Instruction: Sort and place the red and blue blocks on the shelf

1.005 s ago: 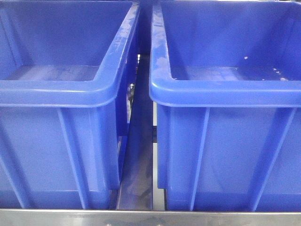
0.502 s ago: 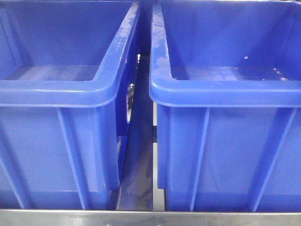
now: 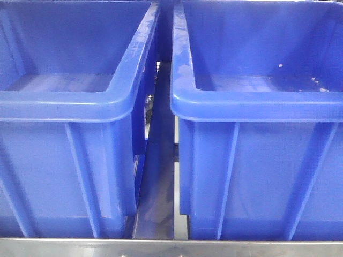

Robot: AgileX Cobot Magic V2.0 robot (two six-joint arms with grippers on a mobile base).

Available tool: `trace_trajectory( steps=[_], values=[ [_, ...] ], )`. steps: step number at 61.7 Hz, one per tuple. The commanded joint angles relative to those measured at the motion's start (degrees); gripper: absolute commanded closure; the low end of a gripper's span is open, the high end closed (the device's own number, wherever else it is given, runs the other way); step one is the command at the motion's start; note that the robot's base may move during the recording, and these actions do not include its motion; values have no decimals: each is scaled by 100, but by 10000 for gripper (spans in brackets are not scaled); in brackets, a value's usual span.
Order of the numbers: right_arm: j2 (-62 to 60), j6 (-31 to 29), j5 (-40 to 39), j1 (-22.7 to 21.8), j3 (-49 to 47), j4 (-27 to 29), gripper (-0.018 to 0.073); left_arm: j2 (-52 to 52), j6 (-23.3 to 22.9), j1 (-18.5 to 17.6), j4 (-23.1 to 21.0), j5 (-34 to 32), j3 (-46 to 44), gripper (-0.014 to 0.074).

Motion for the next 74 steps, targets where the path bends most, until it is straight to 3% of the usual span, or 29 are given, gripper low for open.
trace_trajectory(
  steps=[1,22,27,35,41,46,49,51,55,74],
  values=[
    [-23,-39,-547,-5,-203,-15,-66,-43,-22,-44,-70,-405,-225,-62],
    [-37,-39,-547,-5,-203,-15,-66,-105,-22,-44,-44,-416,-225,-60],
    [-110,-39,-547,-5,-203,-15,-64,-196,-22,-7,-46,-416,-225,-18],
    [-285,-39,-490,-5,-203,-15,2,-423,-22,-7,-46,-416,-225,166],
    [-445,-39,-318,-5,-203,-15,152,-637,-22,-7,-46,-416,-225,349],
    [-570,-39,-120,-5,-203,-62,335,-811,-22,-7,-46,-416,-225,489],
    [-676,-39,-33,-11,-203,-62,477,-926,-36,-7,-123,-406,-225,458],
    [-746,-39,-32,-24,-203,-62,524,-993,-36,-7,-208,-405,-225,465],
    [-890,-32,-90,-24,-203,-62,488,-1105,-36,-7,-242,-369,-225,470],
    [-1593,-32,228,-24,-185,-12,509,-1552,-36,-7,-242,145,-225,470]
  ],
)
